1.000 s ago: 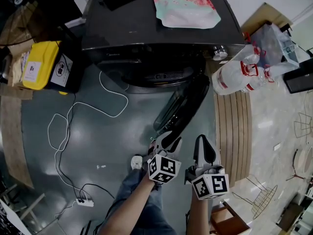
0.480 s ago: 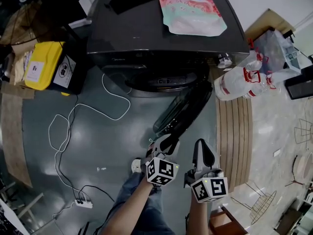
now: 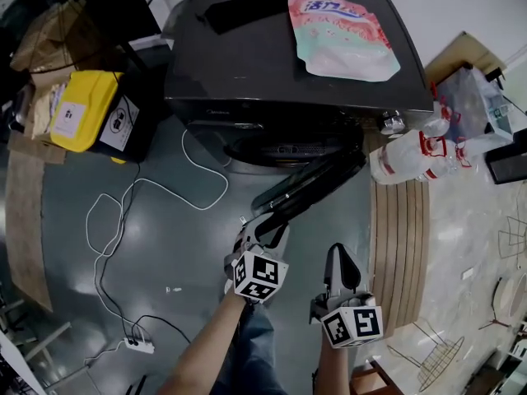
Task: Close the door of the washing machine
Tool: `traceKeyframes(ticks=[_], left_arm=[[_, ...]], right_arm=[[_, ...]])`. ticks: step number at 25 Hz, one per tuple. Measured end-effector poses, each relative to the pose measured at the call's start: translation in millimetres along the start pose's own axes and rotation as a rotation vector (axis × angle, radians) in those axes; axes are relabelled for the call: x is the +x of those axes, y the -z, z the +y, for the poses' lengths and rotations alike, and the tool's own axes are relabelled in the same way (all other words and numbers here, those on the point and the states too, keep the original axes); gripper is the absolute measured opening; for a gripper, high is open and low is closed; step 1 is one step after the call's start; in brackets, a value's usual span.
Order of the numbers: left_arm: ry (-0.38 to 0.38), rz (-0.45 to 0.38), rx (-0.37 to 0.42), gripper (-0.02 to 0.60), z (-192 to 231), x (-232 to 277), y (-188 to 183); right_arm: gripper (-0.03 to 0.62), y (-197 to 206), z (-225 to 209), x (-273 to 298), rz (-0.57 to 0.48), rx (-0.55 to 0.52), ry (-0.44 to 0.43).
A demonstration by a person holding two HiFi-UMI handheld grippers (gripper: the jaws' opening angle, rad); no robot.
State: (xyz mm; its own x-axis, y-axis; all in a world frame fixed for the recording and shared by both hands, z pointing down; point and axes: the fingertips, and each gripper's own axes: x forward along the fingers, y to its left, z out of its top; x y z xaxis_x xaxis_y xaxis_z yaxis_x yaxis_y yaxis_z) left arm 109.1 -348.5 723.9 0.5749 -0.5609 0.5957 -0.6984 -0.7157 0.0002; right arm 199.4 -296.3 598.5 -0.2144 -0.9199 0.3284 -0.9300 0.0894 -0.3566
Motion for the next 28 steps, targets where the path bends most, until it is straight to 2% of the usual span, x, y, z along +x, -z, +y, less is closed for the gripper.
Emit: traceKeyframes(ticks=[10,15,24,28], left_arm=[[-0.019,-0.032,0.048,0.155,64.0,18.3,-14.7],[-0.049,-0.044,0.052,0.161,91.1,28.3,-23.3],[-0.185,-0.034,-0.009,0.156,140.3,48.4,-39.2],[-0.289,-0.004,-0.079,0.085,162.7,46.0,-38.1]], right_arm=[[0.009,-7.5,40.1,73.5,-0.01,-0.047,-0.113],[0.011,-11.7,53.2,99.6,-0.01,-0.055,-0.141],[0.011,0.1,59.8,103.7,0.026,-0.056,-0.138],[0.011,3.3,55.5,103.1,0.032,-0.054,-0.125]])
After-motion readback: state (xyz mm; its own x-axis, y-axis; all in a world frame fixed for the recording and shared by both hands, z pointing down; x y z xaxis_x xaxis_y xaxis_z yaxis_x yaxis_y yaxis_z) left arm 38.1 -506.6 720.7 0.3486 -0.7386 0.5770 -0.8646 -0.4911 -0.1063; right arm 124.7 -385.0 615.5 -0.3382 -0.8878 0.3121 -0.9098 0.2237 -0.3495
